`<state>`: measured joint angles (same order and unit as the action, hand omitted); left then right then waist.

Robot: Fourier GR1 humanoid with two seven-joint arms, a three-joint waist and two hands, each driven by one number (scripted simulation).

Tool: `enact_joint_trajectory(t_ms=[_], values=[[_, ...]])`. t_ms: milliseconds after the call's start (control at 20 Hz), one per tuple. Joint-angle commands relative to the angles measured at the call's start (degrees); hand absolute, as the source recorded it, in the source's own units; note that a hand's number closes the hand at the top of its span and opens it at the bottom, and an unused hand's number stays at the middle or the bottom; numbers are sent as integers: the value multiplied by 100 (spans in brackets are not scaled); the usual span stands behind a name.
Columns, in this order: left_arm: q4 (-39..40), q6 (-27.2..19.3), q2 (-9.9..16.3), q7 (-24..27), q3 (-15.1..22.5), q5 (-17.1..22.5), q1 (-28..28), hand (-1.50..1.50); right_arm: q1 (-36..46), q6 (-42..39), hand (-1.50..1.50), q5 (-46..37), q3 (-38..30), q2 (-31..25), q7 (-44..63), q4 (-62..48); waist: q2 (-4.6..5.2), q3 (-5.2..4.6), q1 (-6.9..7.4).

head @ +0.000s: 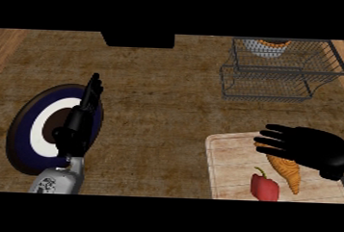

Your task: Pick the croissant from the cutting board and place it in the tiered basket

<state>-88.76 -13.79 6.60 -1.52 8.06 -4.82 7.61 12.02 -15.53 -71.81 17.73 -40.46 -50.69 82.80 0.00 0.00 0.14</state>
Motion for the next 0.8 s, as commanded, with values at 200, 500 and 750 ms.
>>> enact_joint_trajectory(t_ms=[200,500,750], values=[[-47,97,-96,-117,-157,-32,14,0,-380,186,-150,-118,-276,-64,-557,-202,-4,0,-21],[-438,-63,-266,-336,84,-349,-199,0,-285,-156,-150,-16,-279,365,-352,-202,-6,0,-4],[-203,16,-389,71,103,-324,-323,0,-148,647,150,-120,-231,881,-411,-665,2,0,-1]])
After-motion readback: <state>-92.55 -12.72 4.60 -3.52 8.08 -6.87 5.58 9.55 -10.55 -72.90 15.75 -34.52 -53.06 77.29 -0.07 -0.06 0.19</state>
